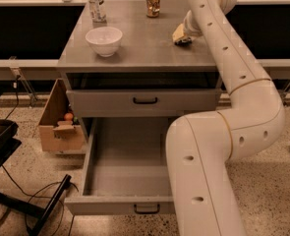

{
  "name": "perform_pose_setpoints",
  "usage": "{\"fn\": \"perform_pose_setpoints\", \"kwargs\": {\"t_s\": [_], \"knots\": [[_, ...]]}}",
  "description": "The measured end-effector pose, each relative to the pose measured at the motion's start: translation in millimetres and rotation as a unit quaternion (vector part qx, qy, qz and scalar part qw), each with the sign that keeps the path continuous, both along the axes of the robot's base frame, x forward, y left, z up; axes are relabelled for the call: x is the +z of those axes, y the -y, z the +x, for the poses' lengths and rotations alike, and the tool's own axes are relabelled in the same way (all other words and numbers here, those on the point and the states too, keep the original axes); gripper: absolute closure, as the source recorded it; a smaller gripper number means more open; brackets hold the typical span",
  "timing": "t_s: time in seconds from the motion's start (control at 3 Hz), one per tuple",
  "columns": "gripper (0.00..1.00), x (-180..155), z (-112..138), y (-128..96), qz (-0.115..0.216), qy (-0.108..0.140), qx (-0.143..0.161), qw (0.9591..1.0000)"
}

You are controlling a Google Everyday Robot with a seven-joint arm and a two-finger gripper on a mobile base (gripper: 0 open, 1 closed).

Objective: Place rxbar blueberry into middle drawer

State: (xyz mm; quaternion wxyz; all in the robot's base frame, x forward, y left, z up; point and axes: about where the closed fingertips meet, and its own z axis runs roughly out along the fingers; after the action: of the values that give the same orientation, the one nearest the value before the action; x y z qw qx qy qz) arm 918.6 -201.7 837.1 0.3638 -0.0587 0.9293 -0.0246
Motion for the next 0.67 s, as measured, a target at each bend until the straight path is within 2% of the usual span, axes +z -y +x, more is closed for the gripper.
{"fn": "perform_pose_setpoints", "kwargs": {"t_s": [0.33, 0.67], "knots": [[1.00, 2.8, -1.2, -0.4, 0.000, 0.000, 0.000, 1.0000], [1.00, 2.8, -1.2, -0.4, 0.000, 0.000, 0.000, 1.0000]]}}
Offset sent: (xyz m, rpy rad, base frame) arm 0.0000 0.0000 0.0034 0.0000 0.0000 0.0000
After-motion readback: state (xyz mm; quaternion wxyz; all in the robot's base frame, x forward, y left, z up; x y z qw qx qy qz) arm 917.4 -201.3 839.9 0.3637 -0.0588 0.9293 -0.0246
